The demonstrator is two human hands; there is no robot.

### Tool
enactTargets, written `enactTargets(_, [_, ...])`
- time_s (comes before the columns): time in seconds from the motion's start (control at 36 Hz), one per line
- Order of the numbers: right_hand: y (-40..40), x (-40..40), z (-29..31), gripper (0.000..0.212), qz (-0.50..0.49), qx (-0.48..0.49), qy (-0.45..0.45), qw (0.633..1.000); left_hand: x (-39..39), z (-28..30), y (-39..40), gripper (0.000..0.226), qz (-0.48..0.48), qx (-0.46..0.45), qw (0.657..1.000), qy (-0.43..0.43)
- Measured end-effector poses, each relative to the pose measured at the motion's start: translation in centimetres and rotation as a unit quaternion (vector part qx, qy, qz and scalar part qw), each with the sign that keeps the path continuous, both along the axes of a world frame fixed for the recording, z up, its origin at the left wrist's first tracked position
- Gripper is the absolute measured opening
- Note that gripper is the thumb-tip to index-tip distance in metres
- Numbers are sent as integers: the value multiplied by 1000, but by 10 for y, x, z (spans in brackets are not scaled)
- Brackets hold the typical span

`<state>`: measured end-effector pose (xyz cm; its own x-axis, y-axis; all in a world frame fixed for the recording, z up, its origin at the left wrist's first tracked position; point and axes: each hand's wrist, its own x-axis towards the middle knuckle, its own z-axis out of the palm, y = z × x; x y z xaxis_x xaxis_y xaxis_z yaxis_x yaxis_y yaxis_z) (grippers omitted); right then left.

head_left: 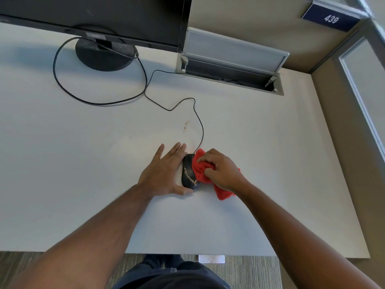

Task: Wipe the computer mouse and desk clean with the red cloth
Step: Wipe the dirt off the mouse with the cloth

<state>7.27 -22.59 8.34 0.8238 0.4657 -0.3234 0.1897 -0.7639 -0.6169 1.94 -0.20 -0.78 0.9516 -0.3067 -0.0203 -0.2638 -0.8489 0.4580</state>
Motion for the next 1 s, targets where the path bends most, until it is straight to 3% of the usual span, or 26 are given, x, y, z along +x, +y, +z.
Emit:
enactTargets(0.14, [-7,1,28,32,96,-82,31,992,0,-2,0,131,0,-7,1000,-2])
enactTargets(0.28, [15,1,38,33,71,-16,-75,995,1,-1,-1,135,-2,-6,1000,-4])
enactTargets(0.42, [46,-5,33,26,166,-125,-121,971,0,2,-1,139,-7,3,1000,9])
enactTargets(0.53, [57,-20,20,29,213,-140,-160,954,0,4,-2,140,-13,42,999,12])
enactTargets(0.72, [36,-23,19,27,341,-107,-179,917,1,4,-2,129,-25,45,999,-3])
enactTargets(0.86, [8,-26,17,35,393,-95,-167,900,0,3,-1,137,-18,40,999,-7])
enactTargets(1.0, [-22,-27,16,28,395,-185,-185,881,0,3,-1,140,6,8,1000,13])
